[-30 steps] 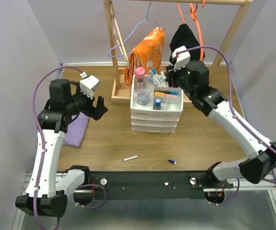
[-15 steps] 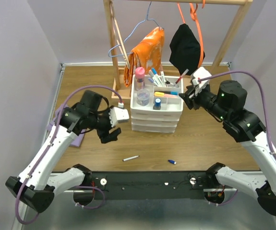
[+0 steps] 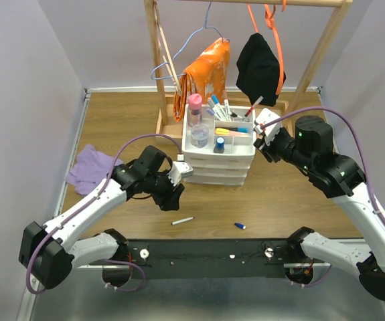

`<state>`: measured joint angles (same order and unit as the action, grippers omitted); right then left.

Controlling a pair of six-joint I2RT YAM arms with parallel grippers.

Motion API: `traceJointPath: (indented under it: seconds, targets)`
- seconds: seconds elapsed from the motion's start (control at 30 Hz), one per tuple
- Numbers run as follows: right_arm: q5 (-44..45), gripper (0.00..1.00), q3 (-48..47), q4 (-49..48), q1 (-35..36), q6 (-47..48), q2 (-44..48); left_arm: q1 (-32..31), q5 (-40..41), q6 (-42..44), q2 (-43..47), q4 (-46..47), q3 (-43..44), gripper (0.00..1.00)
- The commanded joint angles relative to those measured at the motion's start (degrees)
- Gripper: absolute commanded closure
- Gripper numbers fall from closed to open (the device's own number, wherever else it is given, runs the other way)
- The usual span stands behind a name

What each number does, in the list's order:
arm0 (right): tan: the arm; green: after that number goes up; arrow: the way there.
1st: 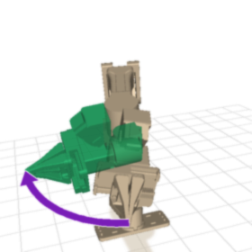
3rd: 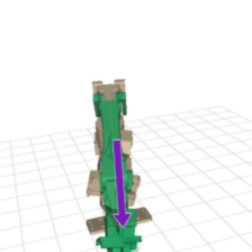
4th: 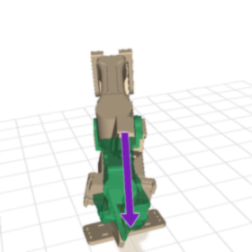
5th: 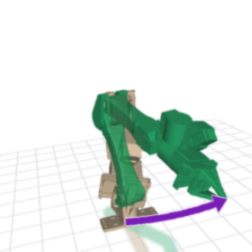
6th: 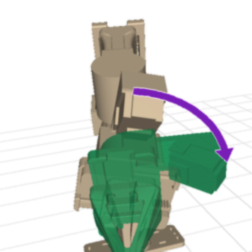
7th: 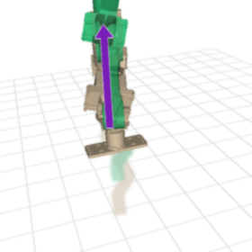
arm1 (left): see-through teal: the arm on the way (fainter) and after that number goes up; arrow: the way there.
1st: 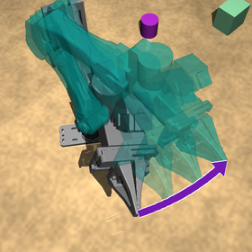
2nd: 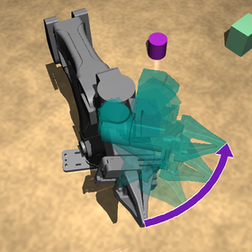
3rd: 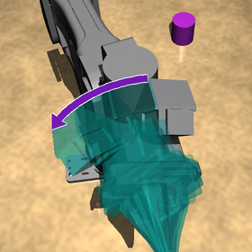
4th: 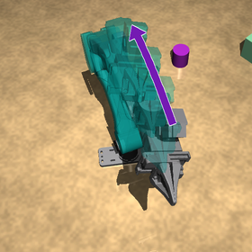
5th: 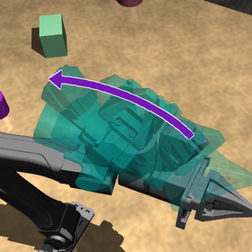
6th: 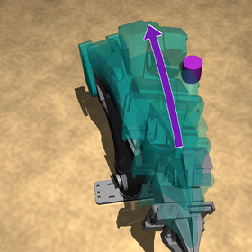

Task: Sort the stationery into containers
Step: Pick up the pen from the center of the board.

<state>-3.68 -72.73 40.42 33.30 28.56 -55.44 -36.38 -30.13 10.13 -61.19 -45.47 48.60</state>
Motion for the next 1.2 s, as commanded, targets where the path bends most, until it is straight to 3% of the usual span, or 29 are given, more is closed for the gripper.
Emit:
traceJointPath:
  seconds: [0.0, 0.27, 0.37, 0.43, 0.6, 0.77, 0.9, 1.0, 1.17]
  targets:
    - [0.34, 0.53, -2.24, 1.59, -0.08, 0.71, -0.02, -1.85, 6.39, -8.89, -2.09, 8.21, -0.08, 0.43]
    - [0.87, 0.53, -5.92, 0.88, -0.16, 0.71, -1.95, -10.97, 8.34, -8.11, 0.01, 6.44, 0.18, 0.44]
    - [1.40, 0.53, -6.55, 0.80, -0.16, 1.67, -2.48, -11.96, 4.74, -13.72, 0.99, 10.73, 1.06, 0.44]
    - [2.01, 0.52, -6.37, 0.09, -0.16, 1.94, -2.65, -13.18, 7.25, -15.48, -0.15, 12.59, 1.85, 0.44]
    - [1.84, 0.52, -5.06, -0.87, -0.08, 4.14, -2.31, -16.00, 17.64, -6.04, -3.93, 11.82, 3.08, 0.40]
    - [1.84, 0.52, -2.77, -1.84, -0.08, 6.16, -1.43, -17.58, 16.42, -2.05, -5.26, 2.08, 4.31, 0.32]
    - [1.40, 0.51, -1.45, -2.54, -0.08, 6.51, -1.60, -19.16, 16.67, -2.92, -6.04, 1.52, 3.61, 0.33]
    - [0.70, 0.51, -1.27, -2.98, -0.08, 6.95, -1.95, -20.48, 20.09, -4.33, -8.94, 1.27, 4.13, 0.39]
    - [0.43, 0.51, -2.07, -3.51, -0.16, 7.48, -3.27, -22.50, 21.69, -5.12, -23.78, -6.11, 10.11, 0.44]
